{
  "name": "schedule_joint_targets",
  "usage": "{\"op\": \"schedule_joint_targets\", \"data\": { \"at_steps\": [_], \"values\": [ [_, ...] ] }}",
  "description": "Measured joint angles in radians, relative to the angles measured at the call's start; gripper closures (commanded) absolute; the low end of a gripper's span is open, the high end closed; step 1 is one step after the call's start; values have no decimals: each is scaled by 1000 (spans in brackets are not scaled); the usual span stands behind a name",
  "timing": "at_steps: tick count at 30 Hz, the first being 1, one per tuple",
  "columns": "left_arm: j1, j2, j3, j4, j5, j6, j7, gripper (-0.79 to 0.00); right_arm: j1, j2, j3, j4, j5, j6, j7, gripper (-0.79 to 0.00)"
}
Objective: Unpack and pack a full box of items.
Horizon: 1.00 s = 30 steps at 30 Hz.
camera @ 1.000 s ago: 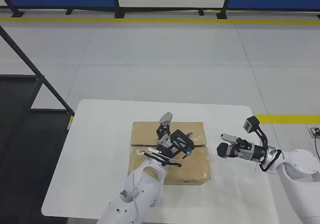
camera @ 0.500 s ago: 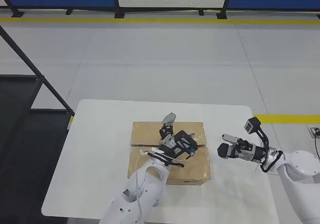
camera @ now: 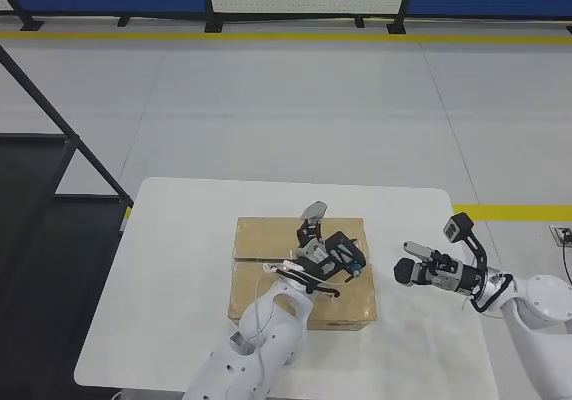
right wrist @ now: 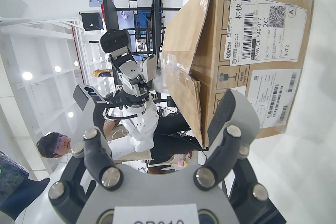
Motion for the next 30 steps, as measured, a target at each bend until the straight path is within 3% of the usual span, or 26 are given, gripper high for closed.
{"op": "schedule_joint_targets", "data": {
  "at_steps": [9,12,15,19,23,26,30],
  "values": [
    [-15,-17,10,18,3,26,14,-785,-37,9,33,-15,16,-10,-4,-785],
    [2,-15,-16,-35,-1,41,36,-785,-40,10,35,-17,17,-11,-5,-785],
    [52,0,-78,-145,-1,33,65,-785,-35,11,41,-22,25,-22,-5,-785],
    [167,30,-227,-354,-69,-44,95,-785,-22,11,42,-35,45,-40,2,-785],
    [315,61,-436,-535,-186,-166,124,-785,12,9,17,-69,34,-30,11,-785],
    [414,78,-592,-604,-268,-229,161,-785,43,7,-8,-85,12,3,1,-785],
    [526,93,-770,-620,-355,-267,227,-785,42,7,-8,-84,12,3,0,-785]
  ]
}}
